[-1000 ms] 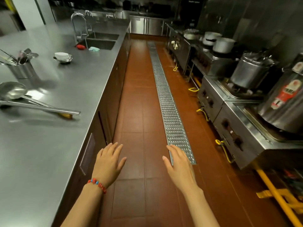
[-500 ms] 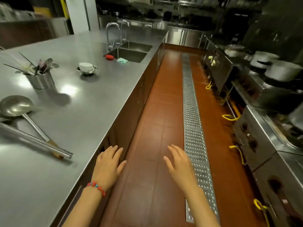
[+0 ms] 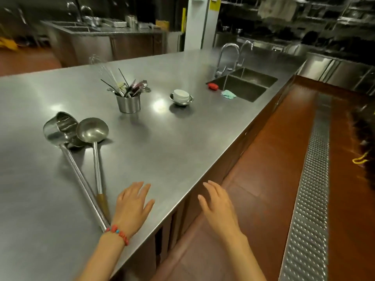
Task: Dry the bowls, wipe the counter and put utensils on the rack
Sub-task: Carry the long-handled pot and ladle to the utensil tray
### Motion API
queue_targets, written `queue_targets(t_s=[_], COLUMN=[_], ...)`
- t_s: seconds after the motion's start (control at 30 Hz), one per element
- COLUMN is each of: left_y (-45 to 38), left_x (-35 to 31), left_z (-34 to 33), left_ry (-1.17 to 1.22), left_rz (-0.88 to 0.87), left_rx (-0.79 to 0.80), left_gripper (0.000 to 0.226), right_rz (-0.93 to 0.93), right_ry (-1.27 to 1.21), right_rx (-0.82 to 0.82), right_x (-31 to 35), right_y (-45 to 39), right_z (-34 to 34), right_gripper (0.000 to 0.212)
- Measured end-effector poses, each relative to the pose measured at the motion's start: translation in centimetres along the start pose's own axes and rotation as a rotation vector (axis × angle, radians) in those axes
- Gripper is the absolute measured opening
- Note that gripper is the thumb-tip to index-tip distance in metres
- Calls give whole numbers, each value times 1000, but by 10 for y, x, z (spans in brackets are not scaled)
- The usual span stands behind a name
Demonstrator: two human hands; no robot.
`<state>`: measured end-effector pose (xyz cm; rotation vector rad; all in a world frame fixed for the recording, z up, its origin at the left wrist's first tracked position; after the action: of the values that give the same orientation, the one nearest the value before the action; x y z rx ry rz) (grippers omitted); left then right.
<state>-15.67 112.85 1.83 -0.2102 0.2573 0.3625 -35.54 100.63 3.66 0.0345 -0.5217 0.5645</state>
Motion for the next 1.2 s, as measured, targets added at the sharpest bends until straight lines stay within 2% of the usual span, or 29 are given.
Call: queue_targets(t_s=[0.23, 0.47, 0.63, 0.67, 0.77, 0.87, 0.97, 1.13, 1.2], left_y=[-30, -11, 14, 18, 21, 22, 18, -1, -5], left_x=[58, 110, 116, 117, 117, 119, 123, 134, 139], left_z=[4, 9, 6, 3, -5, -17, -27, -34, -34], left_ry=[-7, 3, 108, 159, 376, 597, 755, 793, 772], left_rz=[211, 585, 813, 860, 998, 1176, 1293, 1276, 1257], left_rx=[-57, -102, -170, -187, -338, -507, -503, -475, -415], left_gripper=[54, 47, 81, 78, 42, 37, 34, 23, 15], right_rz=[175, 446, 554, 555, 515, 389, 250, 147, 137], right_ry=[-62, -75, -135, -142, -184, -267, -300, -310, -312], right_rx=[132, 360, 542, 580, 691, 792, 862, 904, 893], right_x=[47, 108, 139, 143, 152, 160, 168, 171, 169], right_y=[-92, -144, -157, -157, -155, -147, -139, -129, -127], right_z=[-44, -110, -151, -159, -182, -200, -216, -231, -234], right_gripper=[44, 44, 42, 42, 41, 36, 34, 35, 33])
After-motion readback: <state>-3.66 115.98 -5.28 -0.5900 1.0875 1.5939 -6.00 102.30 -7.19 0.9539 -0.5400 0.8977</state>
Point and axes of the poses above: each hand's wrist, its own y-axis away from the middle knuckle, its own z-axis out of the back of the hand, x = y × z, the point moved 2 cm from there along -y, towards the middle knuckle, and after that the axes turned 6 degrees about -z, right-handed, at the moved point
